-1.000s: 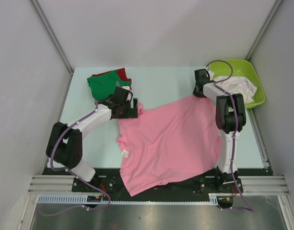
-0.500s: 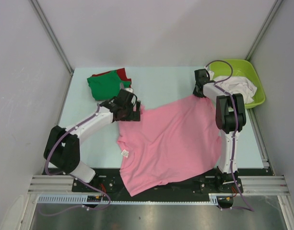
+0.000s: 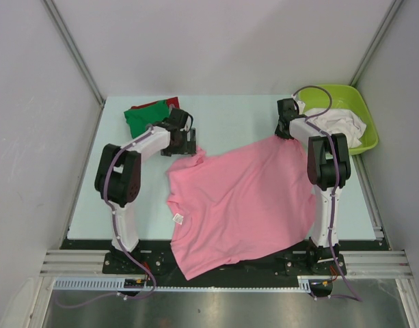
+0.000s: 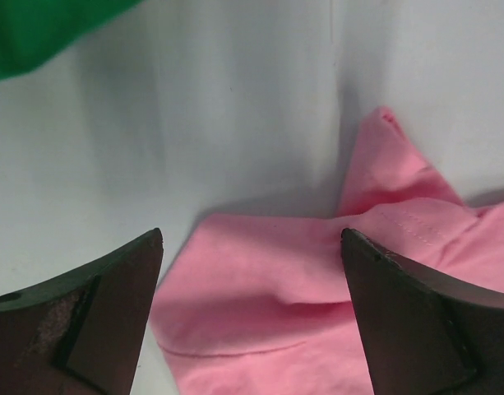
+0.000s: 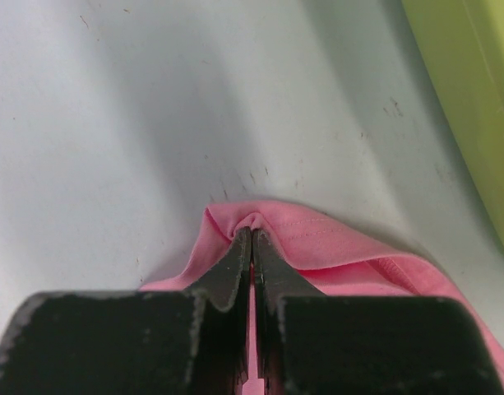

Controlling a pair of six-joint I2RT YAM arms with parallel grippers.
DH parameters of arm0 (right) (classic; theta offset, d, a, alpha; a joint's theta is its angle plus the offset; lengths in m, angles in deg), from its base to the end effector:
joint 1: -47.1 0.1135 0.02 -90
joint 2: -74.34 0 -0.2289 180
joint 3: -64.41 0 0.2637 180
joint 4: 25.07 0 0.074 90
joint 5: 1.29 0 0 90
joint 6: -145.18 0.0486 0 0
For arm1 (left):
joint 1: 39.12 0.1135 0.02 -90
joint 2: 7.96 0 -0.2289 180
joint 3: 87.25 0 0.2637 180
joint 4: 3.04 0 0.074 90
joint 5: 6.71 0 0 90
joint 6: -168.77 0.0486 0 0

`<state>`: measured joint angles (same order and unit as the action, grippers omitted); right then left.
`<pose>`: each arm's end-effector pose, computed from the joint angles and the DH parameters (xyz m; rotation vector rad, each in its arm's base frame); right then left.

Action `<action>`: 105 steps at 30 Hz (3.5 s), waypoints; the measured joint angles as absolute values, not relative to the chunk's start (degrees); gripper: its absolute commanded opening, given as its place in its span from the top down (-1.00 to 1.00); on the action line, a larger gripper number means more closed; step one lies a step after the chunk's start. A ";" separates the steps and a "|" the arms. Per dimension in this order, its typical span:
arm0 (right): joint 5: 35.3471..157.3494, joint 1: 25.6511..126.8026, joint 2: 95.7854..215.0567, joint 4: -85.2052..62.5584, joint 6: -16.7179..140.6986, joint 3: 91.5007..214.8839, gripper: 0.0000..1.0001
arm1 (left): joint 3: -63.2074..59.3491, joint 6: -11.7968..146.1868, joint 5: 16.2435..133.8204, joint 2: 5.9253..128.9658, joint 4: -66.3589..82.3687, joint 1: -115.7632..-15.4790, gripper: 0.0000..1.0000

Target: Fold and stack the t-shirts

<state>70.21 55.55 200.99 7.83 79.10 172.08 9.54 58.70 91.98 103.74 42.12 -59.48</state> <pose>0.4772 0.0553 0.1169 0.4595 2.3740 -0.1451 0.3966 -0.1394 0.1526 -0.0462 2.6002 -0.0548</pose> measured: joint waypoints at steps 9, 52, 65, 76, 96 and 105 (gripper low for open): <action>70.75 55.35 200.99 7.83 79.10 172.08 1.00 | 8.31 59.31 90.39 107.85 41.18 -59.50 -0.87; 71.28 55.29 200.99 7.79 79.36 172.08 1.00 | 1.69 59.03 88.37 103.67 40.68 -58.69 -0.85; 72.11 55.31 200.99 7.70 79.84 172.06 1.00 | -8.43 57.58 90.50 85.42 41.22 -67.37 -0.86; 72.30 55.39 200.99 7.61 79.97 172.06 1.00 | -23.55 51.81 92.11 73.64 40.72 -75.87 -0.89; 73.57 53.30 200.55 9.23 82.53 175.75 -0.96 | 0.86 55.77 93.27 81.38 47.15 -62.10 -0.94; 81.46 64.64 196.86 14.67 76.30 181.08 -0.93 | -6.46 54.46 88.27 82.80 43.93 -59.46 -0.93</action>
